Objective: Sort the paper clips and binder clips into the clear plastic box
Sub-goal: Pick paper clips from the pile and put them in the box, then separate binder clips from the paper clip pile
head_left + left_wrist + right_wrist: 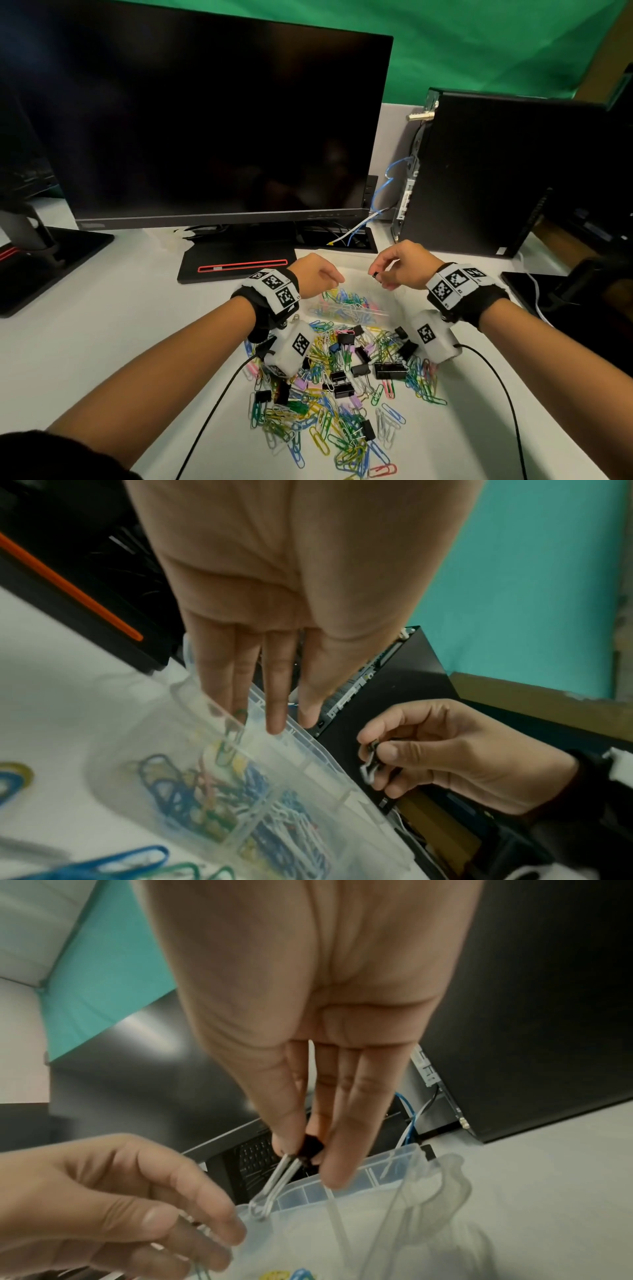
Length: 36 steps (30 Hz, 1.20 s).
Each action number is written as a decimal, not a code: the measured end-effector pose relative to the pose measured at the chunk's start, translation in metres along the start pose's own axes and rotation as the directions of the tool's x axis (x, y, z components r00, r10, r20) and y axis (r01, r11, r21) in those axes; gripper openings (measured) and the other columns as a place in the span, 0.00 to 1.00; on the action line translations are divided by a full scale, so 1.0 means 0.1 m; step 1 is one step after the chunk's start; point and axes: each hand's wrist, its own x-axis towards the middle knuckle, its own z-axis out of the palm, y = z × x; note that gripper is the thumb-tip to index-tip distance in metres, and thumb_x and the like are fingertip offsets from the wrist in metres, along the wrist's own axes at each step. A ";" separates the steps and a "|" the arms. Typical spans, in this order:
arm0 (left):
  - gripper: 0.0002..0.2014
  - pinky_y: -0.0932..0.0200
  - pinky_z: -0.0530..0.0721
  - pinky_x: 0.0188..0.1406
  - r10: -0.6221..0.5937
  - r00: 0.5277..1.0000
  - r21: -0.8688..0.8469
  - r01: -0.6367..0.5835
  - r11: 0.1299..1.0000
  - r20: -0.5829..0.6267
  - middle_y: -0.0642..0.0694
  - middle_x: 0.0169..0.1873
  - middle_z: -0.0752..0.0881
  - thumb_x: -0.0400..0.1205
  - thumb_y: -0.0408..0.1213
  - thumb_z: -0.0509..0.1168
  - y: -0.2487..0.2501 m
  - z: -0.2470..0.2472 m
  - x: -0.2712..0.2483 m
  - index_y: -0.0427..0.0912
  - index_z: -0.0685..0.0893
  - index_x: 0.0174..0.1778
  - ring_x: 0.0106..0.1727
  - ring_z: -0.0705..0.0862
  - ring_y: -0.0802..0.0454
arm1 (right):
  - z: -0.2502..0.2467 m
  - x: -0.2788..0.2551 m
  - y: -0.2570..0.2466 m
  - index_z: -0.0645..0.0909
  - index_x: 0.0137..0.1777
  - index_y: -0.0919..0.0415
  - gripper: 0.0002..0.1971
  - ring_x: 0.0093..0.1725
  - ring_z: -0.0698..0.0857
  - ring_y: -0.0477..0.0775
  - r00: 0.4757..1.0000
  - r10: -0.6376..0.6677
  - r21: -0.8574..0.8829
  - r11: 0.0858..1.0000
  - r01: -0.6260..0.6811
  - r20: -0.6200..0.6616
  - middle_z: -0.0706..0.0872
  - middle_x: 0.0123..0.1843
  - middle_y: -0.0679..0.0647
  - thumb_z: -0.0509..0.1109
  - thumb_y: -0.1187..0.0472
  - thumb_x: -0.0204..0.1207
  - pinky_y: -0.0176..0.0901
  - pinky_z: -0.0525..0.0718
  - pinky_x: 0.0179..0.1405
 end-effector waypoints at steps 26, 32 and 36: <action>0.16 0.73 0.70 0.36 0.189 0.885 0.361 -0.357 0.862 0.425 0.50 0.50 0.83 0.78 0.48 0.68 0.24 0.14 -1.06 0.48 0.82 0.61 0.33 0.71 0.67 | 0.10 -0.93 0.23 0.83 0.41 0.45 0.05 0.30 0.80 0.34 0.965 0.056 -0.405 0.913 0.055 0.257 0.87 0.41 0.43 0.76 0.55 0.68 0.28 0.77 0.37; 0.30 0.68 0.69 0.59 0.282 0.784 0.270 -0.489 0.830 0.552 0.50 0.64 0.72 0.73 0.50 0.73 0.36 0.45 -1.42 0.53 0.72 0.71 0.59 0.71 0.58 | 0.19 -1.16 0.24 0.78 0.56 0.47 0.28 0.45 0.77 0.43 0.948 0.141 -0.481 0.876 0.015 0.286 0.81 0.52 0.44 0.80 0.39 0.57 0.36 0.76 0.45; 0.36 0.53 0.70 0.68 0.314 0.761 0.350 -0.569 0.744 0.568 0.47 0.67 0.69 0.71 0.55 0.73 0.36 0.63 -1.50 0.55 0.69 0.74 0.68 0.67 0.48 | 0.30 -1.24 0.25 0.72 0.62 0.47 0.37 0.53 0.77 0.49 0.948 0.160 -0.462 0.887 -0.015 0.275 0.75 0.56 0.47 0.79 0.35 0.55 0.38 0.77 0.51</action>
